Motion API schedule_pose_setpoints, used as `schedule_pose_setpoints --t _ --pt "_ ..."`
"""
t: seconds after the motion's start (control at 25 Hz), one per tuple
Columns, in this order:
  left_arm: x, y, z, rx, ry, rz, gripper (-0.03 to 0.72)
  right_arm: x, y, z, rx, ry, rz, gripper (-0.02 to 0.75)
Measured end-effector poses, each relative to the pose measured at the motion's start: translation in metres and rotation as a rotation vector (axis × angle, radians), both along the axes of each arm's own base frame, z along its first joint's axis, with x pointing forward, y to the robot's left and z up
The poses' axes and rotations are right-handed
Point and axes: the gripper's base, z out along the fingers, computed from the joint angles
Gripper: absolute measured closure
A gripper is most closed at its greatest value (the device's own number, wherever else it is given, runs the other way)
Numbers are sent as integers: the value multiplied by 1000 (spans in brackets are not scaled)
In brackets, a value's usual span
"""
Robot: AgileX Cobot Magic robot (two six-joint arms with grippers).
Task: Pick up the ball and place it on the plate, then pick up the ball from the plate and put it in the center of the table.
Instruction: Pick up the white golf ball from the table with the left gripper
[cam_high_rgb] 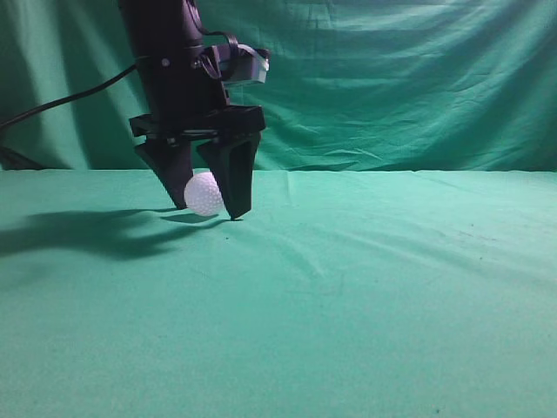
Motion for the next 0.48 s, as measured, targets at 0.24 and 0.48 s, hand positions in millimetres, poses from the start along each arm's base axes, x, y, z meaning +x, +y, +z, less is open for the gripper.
schedule_pose_setpoints --t 0.24,0.48 --pt "-1 0 0 5 10 -2 279 0 0 0 0 0 0 738" --pt "-3 1 3 25 46 -11 380 0 0 0 0 0 0 738"
